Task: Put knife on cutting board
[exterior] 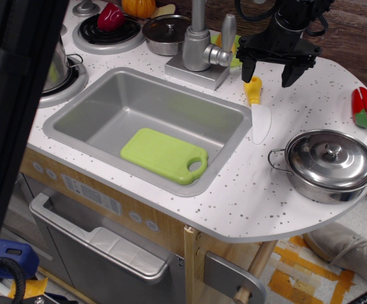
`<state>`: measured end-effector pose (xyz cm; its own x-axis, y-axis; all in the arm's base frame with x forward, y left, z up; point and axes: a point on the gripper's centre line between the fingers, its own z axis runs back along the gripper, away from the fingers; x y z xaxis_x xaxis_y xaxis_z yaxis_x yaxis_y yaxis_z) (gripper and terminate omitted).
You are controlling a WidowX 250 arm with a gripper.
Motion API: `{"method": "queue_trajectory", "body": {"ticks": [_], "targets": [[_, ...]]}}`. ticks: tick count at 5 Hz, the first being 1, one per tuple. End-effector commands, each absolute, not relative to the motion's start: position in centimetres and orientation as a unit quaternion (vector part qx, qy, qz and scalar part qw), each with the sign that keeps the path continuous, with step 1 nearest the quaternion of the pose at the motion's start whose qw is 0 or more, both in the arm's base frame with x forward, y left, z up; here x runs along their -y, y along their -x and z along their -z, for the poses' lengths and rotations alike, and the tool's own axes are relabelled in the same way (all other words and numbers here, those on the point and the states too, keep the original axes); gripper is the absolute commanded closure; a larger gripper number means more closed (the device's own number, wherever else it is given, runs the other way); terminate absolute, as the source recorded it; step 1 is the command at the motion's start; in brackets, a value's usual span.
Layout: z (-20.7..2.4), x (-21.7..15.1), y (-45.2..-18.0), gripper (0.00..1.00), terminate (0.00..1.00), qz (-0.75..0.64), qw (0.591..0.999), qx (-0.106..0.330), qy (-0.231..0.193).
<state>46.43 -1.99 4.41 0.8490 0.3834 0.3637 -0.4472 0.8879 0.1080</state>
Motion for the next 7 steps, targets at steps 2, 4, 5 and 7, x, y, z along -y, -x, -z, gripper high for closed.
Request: {"method": "queue_trajectory", "body": {"ticks": [2,4,5,7], "targets": [[-4.2,2.3,-46.3,0.00,0.00,-0.218,0.955,0.173,-0.102],[-4.5,1.2,-46.8,0.00,0.00,-0.200,0.960,0.169,-0.097],[-4.5,0.5,-47.3,0.00,0.00,-0.194,0.963,0.166,-0.085],[-3.6,-0.2,-48.3,0.00,0.00,-0.187,0.965,0.176,-0.061]]}}
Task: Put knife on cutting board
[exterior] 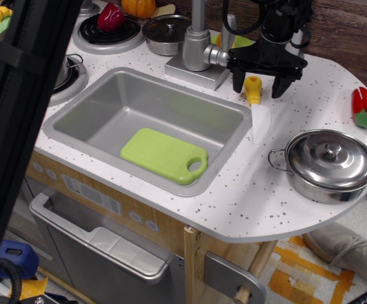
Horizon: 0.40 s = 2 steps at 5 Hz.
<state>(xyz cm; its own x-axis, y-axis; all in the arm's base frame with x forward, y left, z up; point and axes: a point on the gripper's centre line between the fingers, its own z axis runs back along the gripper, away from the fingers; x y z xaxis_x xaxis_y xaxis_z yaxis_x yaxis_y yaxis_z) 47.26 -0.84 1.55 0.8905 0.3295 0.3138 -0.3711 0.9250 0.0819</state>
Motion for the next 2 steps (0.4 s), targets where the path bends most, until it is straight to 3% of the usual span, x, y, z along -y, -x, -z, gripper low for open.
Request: {"method": "queue_trajectory", "body": {"ticks": [1,2], "targets": [[-3.08,-0.31,-48.34,0.00,0.00,-0.190,0.964,0.176,-0.051],[-2.52,-0.53,-48.25,1.00,0.00,-0.198,0.963,0.177,-0.045]]}}
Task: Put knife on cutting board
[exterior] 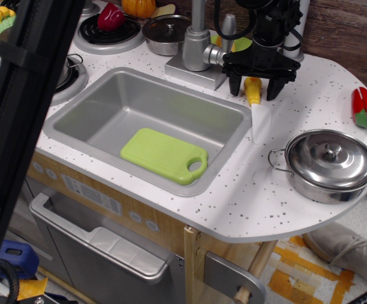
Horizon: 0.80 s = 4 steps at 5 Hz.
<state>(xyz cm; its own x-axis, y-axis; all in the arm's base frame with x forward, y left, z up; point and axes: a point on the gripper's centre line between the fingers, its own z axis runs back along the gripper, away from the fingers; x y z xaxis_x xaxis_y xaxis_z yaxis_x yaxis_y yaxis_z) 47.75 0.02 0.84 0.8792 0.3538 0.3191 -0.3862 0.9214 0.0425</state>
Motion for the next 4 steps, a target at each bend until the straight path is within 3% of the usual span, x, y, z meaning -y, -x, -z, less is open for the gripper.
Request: {"method": "queue_trajectory", "body": {"ticks": [1,2,3,4], "targets": [[-2.4,-0.5,-48.2,1.00,0.00,-0.201,0.963,0.175,-0.040],[-4.0,-0.4,-48.0,1.00,0.00,-0.196,0.963,0.178,-0.053],[-6.4,-1.0,-47.2,1.00,0.00,-0.184,0.959,0.191,-0.098],[-7.4,-2.3,-45.2,1.00,0.00,-0.181,0.960,0.183,-0.112]]}}
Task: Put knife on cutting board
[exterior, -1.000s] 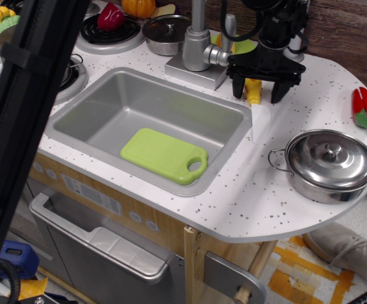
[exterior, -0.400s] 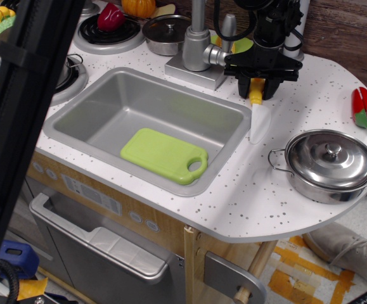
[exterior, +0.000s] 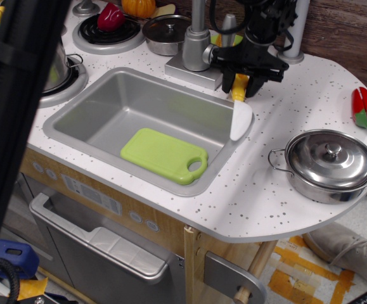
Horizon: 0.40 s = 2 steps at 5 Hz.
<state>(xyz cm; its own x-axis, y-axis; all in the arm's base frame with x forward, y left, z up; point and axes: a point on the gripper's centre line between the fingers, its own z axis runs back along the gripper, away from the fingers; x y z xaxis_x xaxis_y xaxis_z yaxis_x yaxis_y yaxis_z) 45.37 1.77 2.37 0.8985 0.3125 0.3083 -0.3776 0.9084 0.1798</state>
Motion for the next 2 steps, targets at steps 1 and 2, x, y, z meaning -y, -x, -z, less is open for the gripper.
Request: {"method": "queue_trajectory", "body": {"ticks": [1,2], "targets": [[-7.7,-3.6,-43.6,1.00,0.00,-0.186,0.959,0.177,-0.119],[-7.0,-5.3,-42.2,1.00,0.00,-0.189,0.958,0.180,-0.122]]}}
